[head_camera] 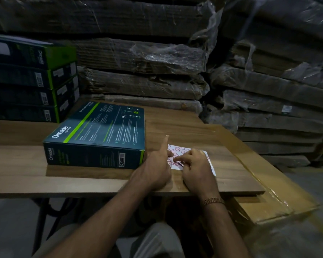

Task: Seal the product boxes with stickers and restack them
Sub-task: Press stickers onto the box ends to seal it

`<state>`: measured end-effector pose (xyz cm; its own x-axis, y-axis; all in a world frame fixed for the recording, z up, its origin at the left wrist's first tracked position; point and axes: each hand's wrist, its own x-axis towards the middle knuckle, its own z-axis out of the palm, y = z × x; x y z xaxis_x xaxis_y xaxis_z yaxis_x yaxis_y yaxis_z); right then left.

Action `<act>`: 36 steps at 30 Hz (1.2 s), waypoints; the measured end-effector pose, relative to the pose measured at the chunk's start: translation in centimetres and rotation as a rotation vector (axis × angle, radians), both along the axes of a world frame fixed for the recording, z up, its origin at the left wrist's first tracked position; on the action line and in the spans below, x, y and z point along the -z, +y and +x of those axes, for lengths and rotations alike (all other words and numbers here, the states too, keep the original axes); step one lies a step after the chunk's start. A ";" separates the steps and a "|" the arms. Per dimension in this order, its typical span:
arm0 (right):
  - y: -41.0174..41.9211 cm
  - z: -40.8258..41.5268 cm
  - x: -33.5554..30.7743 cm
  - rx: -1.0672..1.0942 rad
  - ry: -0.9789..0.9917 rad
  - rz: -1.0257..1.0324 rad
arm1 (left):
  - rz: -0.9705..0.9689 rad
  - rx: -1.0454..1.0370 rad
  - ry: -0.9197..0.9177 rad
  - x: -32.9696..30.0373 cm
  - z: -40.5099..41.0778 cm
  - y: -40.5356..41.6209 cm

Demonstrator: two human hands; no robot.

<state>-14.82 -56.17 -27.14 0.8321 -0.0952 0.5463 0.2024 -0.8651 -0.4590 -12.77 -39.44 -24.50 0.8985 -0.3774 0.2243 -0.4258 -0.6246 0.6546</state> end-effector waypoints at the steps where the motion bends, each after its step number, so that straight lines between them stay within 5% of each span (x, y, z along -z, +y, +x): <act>1: 0.0 0.0 0.0 -0.002 -0.001 -0.006 | 0.001 0.003 0.000 0.0 0.0 0.0; 36: -0.2 0.4 -0.1 -0.064 0.038 0.008 | -0.023 0.001 0.020 -0.3 0.0 0.1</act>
<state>-14.43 -56.42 -27.04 0.8565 -0.0449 0.5141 0.2400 -0.8473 -0.4738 -12.78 -39.37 -24.23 0.9023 -0.3734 0.2153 -0.4134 -0.6085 0.6774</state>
